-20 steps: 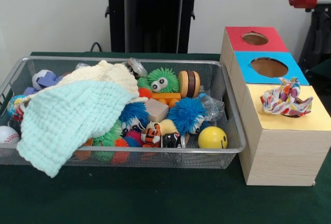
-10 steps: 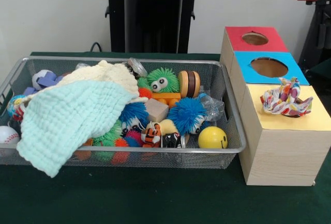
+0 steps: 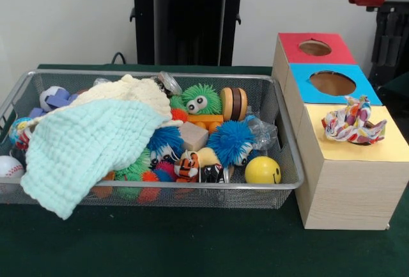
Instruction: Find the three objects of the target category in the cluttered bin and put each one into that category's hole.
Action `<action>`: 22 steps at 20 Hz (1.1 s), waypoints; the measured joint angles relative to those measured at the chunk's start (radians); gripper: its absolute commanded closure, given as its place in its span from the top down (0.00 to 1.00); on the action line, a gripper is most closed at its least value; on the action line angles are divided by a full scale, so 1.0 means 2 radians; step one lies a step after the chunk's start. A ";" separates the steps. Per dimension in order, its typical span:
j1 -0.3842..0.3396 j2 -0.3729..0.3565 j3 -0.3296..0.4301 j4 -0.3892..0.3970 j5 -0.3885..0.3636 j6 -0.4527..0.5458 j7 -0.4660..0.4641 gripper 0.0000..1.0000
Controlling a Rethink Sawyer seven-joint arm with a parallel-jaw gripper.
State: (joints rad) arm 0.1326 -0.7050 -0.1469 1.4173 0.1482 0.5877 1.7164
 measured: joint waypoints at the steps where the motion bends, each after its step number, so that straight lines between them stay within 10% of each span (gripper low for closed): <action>1: 0.000 0.001 0.000 0.000 -0.004 -0.003 0.000 0.00; 22: -0.005 0.008 0.000 0.000 -0.058 -0.074 0.000 0.00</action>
State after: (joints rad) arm 0.1226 -0.6896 -0.1478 1.4176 0.0319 0.4397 1.7164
